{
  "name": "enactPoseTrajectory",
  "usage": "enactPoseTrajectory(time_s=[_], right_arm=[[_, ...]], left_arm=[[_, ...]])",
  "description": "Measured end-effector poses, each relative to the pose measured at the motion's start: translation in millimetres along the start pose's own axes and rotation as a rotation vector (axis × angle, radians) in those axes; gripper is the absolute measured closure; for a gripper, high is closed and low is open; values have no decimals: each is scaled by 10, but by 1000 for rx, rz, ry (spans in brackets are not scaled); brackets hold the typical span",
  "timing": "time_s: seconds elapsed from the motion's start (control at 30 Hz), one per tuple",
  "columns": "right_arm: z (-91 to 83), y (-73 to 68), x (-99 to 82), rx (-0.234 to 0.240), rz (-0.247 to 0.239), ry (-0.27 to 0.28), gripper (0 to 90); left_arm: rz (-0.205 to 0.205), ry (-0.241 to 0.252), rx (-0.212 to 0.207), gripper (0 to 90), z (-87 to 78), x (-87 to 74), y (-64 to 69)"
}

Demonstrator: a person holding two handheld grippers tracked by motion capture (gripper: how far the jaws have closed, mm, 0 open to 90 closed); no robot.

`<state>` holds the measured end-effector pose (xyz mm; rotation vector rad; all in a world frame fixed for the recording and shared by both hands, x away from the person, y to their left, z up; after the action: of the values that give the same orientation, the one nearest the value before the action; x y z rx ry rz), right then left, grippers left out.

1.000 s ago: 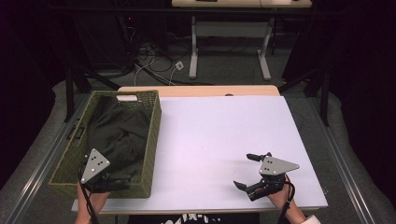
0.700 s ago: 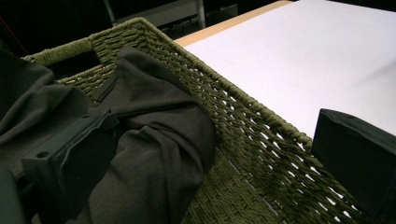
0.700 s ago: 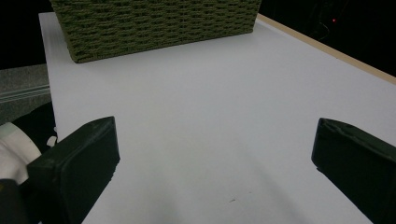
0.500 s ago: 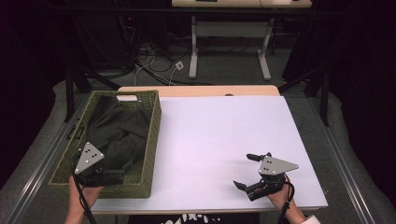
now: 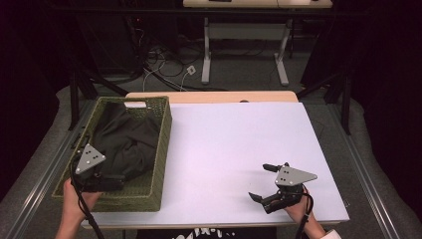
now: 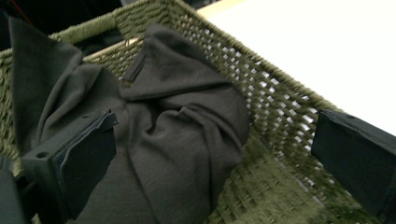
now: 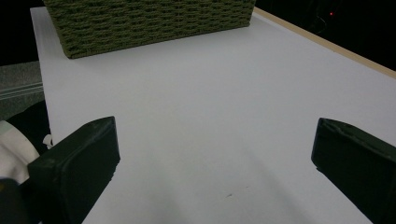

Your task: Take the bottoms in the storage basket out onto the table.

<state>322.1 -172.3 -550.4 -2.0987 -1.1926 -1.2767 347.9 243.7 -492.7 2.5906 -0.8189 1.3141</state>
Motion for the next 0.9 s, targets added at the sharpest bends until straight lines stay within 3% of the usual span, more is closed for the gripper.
enactPoseTrajectory(time_s=[0.23,0.33,0.67,0.9], right_arm=[[6,4,-5,-1,2,-3,6],[11,10,-11,-2,2,-8,6],[17,5,-11,2,5,-8,6],[27,-5,-14,9,4,-11,6]], left_arm=[[9,-51,-2,0,51,-6,-107],[5,-109,-10,0,98,-44,-172],[16,-219,14,0,163,-118,-354],[13,-342,27,0,269,-224,-471]])
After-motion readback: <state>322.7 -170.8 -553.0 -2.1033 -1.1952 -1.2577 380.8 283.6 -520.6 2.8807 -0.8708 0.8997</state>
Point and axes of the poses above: each handheld gripper's, and its own axes: z roughly forward along the jaws, x roughly out of its top, y roughly to its right, the point moved 9 cm from there along z, roughly forward along the jaws, and after that the axes turned 5 degrees about -y, right-handed, at the moved point
